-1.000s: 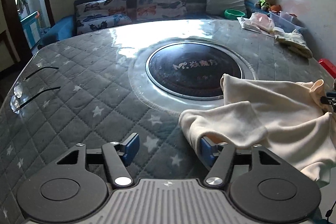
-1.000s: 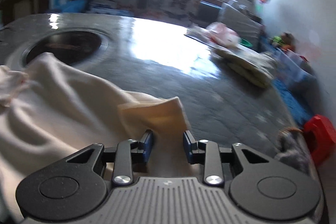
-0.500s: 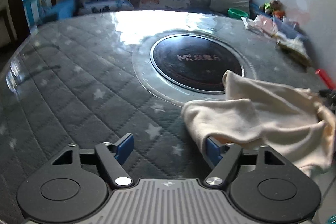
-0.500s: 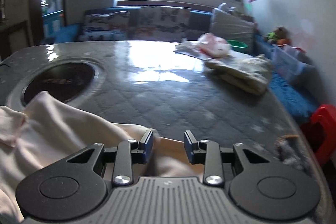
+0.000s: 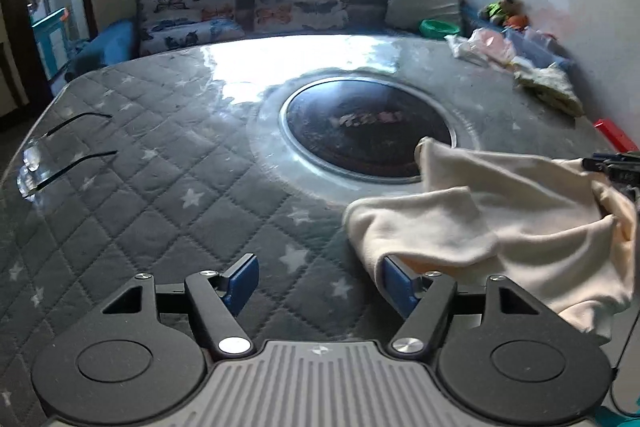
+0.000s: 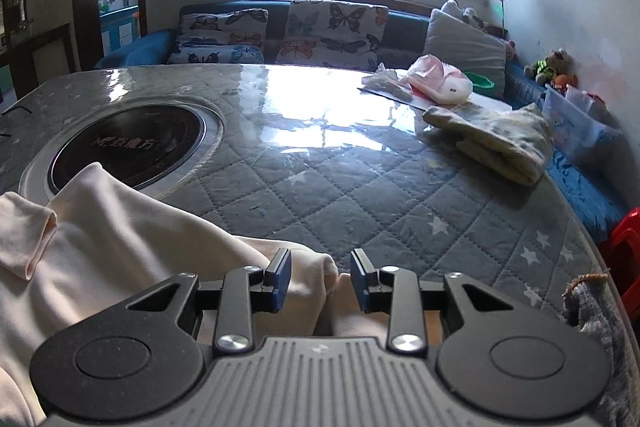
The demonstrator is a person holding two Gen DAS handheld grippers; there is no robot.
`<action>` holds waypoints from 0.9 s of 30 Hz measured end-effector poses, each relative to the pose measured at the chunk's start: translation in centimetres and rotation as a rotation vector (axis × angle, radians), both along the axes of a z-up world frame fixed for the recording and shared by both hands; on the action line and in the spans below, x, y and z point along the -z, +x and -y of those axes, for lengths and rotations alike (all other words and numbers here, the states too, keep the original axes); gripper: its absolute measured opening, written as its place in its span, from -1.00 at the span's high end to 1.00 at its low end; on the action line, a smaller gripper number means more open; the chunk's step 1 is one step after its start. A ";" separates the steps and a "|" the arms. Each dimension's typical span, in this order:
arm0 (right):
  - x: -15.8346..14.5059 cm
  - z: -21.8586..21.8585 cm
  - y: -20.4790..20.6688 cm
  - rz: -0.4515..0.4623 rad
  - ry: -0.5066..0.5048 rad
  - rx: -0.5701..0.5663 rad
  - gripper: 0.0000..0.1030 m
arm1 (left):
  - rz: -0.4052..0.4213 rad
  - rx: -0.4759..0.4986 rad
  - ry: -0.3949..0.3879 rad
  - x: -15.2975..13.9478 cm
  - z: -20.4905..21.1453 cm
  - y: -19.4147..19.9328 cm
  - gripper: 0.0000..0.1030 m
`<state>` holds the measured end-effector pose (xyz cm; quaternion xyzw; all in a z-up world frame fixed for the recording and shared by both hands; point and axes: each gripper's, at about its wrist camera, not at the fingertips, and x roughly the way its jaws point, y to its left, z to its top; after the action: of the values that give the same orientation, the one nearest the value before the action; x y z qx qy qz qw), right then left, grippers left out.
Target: Fold clothes
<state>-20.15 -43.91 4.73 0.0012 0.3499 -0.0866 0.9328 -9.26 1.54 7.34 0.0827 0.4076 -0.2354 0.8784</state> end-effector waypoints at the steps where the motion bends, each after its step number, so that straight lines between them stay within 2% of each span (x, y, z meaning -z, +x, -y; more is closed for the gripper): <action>1: 0.1 0.2 0.0 -0.002 0.009 0.002 0.38 | -0.013 0.003 0.013 0.3 0.0 0.1 -0.37; 4: 0.3 0.4 0.2 -0.010 0.026 0.001 0.38 | -0.024 0.027 0.048 0.9 0.6 -0.3 -0.39; 8: 0.6 0.4 0.6 -0.021 0.035 -0.005 0.38 | -0.022 0.105 -0.011 0.3 1.3 -0.9 -0.41; 10: 0.6 0.3 0.7 -0.021 0.036 -0.005 0.38 | -0.014 0.143 -0.005 0.2 2.0 -1.2 -0.49; 14: 0.6 0.3 1.0 -0.021 0.037 -0.009 0.38 | -0.009 0.157 0.005 0.0 3.3 -1.0 -0.46; 18: 0.7 0.3 1.3 -0.022 0.041 -0.018 0.38 | 0.009 0.172 -0.052 -0.9 5.1 0.4 -0.41; 22: 0.7 0.4 1.5 -0.024 0.053 -0.028 0.38 | 0.015 0.177 -0.070 -1.0 8.0 2.7 -0.31; 27: 0.9 0.4 1.7 -0.030 0.061 -0.042 0.38 | -0.022 0.158 -0.106 -0.2 11.7 6.5 -0.26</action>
<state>-18.44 -44.27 3.88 0.0210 0.3664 -0.0563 0.9285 -2.80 -10.20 7.56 0.0655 0.3964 -0.3258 0.8558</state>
